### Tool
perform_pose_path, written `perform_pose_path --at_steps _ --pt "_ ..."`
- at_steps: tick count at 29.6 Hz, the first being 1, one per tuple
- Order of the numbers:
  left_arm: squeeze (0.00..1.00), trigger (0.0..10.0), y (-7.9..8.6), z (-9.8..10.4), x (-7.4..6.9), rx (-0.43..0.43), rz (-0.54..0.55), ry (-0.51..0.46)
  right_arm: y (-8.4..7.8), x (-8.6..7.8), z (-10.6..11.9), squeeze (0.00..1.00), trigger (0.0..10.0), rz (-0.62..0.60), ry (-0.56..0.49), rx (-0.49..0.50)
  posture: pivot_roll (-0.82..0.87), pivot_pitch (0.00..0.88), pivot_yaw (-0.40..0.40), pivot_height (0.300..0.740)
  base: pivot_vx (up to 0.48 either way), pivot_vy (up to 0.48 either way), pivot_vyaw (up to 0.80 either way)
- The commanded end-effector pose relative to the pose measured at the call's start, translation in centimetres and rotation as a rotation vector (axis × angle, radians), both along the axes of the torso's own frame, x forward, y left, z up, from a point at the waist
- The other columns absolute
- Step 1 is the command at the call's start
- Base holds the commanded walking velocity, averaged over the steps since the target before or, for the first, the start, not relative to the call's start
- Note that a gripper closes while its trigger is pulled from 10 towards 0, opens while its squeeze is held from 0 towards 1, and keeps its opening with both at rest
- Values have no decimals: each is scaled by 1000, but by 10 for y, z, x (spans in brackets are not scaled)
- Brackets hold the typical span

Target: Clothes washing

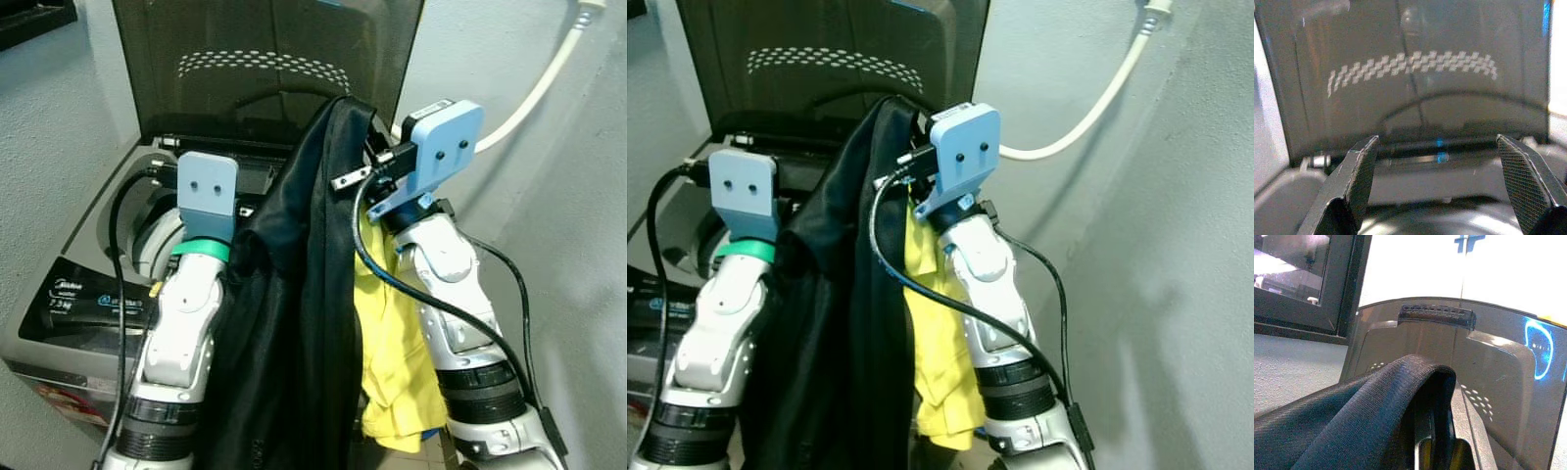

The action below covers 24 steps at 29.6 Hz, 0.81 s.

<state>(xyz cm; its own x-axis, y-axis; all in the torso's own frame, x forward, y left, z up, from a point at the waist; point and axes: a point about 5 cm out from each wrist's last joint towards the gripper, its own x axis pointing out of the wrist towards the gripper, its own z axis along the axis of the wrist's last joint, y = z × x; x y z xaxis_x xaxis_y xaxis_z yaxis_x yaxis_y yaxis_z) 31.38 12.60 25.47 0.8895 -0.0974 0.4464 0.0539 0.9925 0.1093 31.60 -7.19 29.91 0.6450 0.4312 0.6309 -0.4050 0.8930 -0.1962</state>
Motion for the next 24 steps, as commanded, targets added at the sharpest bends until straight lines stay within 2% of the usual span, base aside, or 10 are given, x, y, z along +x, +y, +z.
perform_pose_path --at_steps 1,4,6,8,10,12,14,16,17,24 --pt "0 10000 4 10 -9 -14 -94 -14 -6 -1 18 0 10000 -7 -62 14 140 0 13 740 0 0 0" --pt "0 10000 7 17 -15 -23 -153 -22 -7 1 22 0 10000 -13 -76 8 142 0 12 740 0 0 0" --pt "0 10000 36 27 -37 -44 -272 -8 -15 6 29 0 10000 -44 -103 -13 175 0 -7 740 0 0 0" --pt "0 10000 47 29 -46 -40 -298 -1 -17 8 30 0 10000 -55 -109 -19 175 0 -7 740 0 0 0" --pt "0 10000 84 31 -67 -75 -289 5 -23 12 26 0 10000 -77 -92 -28 206 0 -27 740 0 0 0" --pt "0 10000 93 33 -74 -94 -291 -5 -26 13 23 0 10000 -82 -81 -30 211 0 -31 740 0 0 0" --pt "0 10000 89 46 -94 -133 -421 -75 -31 20 12 0 10000 -106 -39 -38 219 0 -39 740 0 0 0" --pt "0 10000 81 47 -101 -131 -492 -82 -32 22 9 0 10000 -118 -26 -40 227 0 -45 740 0 0 0" --pt "0 10000 64 37 -104 -97 -573 -36 -33 24 9 0 10000 -130 -22 -34 228 0 -45 740 0 0 0" --pt "0 10000 32 -1 -96 -28 -685 212 -25 17 33 0 10000 -57 -82 23 212 0 -35 740 0 0 0"
